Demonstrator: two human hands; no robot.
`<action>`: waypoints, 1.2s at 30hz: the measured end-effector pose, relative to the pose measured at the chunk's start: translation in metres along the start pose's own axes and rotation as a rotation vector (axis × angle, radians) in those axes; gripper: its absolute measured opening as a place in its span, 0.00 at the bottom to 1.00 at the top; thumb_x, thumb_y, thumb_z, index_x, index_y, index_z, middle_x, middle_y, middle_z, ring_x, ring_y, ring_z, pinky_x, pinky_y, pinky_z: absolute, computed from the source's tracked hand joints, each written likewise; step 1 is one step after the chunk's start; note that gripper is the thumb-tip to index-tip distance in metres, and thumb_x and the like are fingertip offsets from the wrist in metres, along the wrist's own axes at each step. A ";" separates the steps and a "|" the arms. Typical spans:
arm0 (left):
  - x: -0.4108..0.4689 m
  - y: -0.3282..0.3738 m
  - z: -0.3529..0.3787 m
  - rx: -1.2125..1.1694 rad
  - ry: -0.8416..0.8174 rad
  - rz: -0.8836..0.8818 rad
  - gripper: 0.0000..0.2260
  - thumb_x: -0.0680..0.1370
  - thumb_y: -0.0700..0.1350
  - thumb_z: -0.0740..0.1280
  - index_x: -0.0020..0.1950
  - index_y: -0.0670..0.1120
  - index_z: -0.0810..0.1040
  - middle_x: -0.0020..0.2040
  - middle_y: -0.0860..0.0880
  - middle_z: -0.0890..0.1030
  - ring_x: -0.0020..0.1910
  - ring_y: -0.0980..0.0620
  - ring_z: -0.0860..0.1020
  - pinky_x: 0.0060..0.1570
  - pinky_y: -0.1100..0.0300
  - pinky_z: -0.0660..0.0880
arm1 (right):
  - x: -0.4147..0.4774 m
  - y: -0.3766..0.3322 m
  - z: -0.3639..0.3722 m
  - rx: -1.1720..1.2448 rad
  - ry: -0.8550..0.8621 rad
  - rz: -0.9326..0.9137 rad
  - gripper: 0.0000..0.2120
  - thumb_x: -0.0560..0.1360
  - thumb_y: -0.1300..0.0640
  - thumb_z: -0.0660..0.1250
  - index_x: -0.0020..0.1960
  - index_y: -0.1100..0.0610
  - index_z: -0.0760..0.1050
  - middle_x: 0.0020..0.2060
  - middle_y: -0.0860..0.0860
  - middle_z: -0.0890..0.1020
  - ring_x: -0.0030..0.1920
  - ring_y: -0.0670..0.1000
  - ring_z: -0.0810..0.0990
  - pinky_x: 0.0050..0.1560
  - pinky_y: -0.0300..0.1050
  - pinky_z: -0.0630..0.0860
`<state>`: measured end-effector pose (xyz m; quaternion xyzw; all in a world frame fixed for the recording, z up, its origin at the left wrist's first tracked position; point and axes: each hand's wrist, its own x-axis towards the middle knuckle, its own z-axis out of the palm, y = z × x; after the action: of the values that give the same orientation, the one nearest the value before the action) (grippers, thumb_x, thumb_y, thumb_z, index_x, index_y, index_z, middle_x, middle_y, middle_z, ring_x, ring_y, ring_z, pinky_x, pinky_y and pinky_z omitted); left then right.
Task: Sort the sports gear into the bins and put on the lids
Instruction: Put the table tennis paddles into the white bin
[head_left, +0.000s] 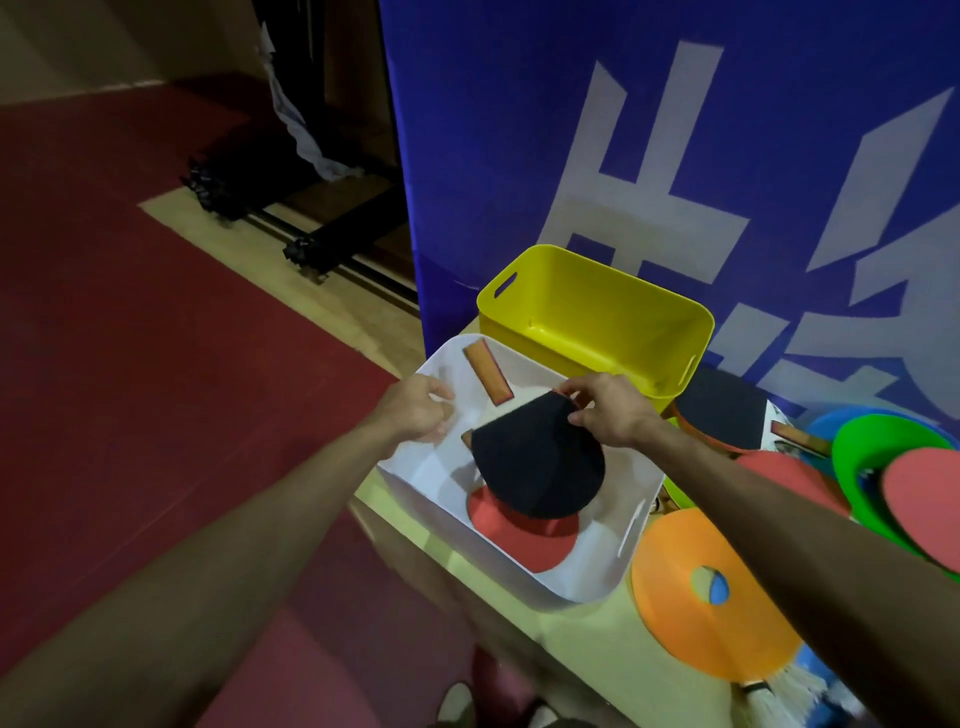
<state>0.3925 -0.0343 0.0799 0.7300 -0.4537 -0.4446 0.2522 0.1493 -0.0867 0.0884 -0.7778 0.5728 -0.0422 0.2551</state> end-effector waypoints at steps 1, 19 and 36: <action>0.001 0.001 -0.003 -0.012 0.031 0.010 0.10 0.76 0.36 0.64 0.56 0.43 0.79 0.47 0.41 0.82 0.40 0.48 0.80 0.49 0.52 0.81 | 0.002 0.001 0.004 -0.066 -0.031 0.000 0.17 0.74 0.61 0.68 0.62 0.51 0.77 0.56 0.52 0.81 0.57 0.54 0.79 0.55 0.47 0.76; 0.013 -0.012 0.000 -0.110 -0.091 0.135 0.14 0.74 0.36 0.64 0.48 0.55 0.81 0.48 0.44 0.81 0.50 0.48 0.80 0.53 0.56 0.76 | 0.044 0.005 0.096 -0.203 -0.316 0.140 0.18 0.76 0.62 0.63 0.66 0.53 0.75 0.62 0.52 0.77 0.61 0.54 0.75 0.62 0.47 0.73; -0.001 0.038 0.043 -0.116 -0.247 0.257 0.10 0.74 0.41 0.67 0.52 0.54 0.81 0.49 0.43 0.80 0.48 0.50 0.79 0.51 0.59 0.73 | -0.039 -0.010 -0.005 0.043 -0.019 0.074 0.21 0.76 0.61 0.66 0.68 0.57 0.70 0.57 0.52 0.79 0.47 0.55 0.82 0.42 0.43 0.78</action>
<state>0.3377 -0.0492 0.0888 0.5902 -0.5441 -0.5204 0.2911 0.1429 -0.0507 0.1064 -0.7508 0.5977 -0.0375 0.2786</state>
